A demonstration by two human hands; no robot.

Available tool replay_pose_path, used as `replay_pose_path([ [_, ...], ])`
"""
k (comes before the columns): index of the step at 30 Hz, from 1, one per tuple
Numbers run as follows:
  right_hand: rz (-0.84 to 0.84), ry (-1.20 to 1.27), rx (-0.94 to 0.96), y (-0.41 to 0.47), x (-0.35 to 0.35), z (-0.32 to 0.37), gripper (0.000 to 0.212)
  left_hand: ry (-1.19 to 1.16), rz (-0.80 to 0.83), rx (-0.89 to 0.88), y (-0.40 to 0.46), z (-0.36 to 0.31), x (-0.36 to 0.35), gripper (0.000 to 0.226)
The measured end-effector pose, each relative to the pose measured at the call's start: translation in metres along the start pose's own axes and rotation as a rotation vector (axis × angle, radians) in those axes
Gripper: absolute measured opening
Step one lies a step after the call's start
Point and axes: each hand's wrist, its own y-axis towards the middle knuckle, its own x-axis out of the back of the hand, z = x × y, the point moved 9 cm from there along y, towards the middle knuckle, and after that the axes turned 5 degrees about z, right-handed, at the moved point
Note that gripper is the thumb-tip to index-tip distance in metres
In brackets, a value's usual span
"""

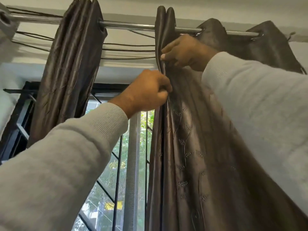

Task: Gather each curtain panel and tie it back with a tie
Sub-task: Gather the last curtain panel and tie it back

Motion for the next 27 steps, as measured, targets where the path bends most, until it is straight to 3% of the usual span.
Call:
replay_pose_path([
  [2,0.03,-0.065,-0.004,-0.002,0.015,-0.009,0.023,-0.191,-0.04,0.07,0.004,0.008,-0.001,0.037],
  [5,-0.131,-0.221,-0.035,-0.001,0.065,-0.034,0.023,-0.368,-0.087,0.148,0.007,0.015,-0.007,0.036],
  [9,-0.39,-0.686,-0.176,-0.012,0.119,-0.067,0.047,-0.394,-0.216,0.193,0.013,0.017,-0.01,0.034],
  [11,-0.469,-0.77,-0.27,-0.023,0.135,-0.078,0.06,-0.329,-0.302,0.217,0.016,0.019,-0.005,0.015],
  [12,-0.495,-0.776,-0.309,-0.027,0.143,-0.086,0.062,-0.315,-0.34,0.241,0.017,0.02,-0.002,0.008],
  [13,-0.485,-0.764,-0.327,-0.028,0.149,-0.092,0.06,-0.305,-0.375,0.265,0.017,0.02,0.0,0.016],
  [17,-0.24,-0.568,-0.301,-0.023,0.139,-0.116,0.043,-0.285,-0.383,0.328,0.019,0.017,0.001,0.027],
  [22,-0.22,-0.511,-0.3,-0.022,0.133,-0.119,0.066,-0.325,-0.32,0.417,0.019,0.028,-0.002,0.019],
  [27,-0.265,-0.519,-0.316,-0.018,0.134,-0.119,0.036,-0.345,-0.307,0.416,0.017,0.037,0.002,0.007],
])
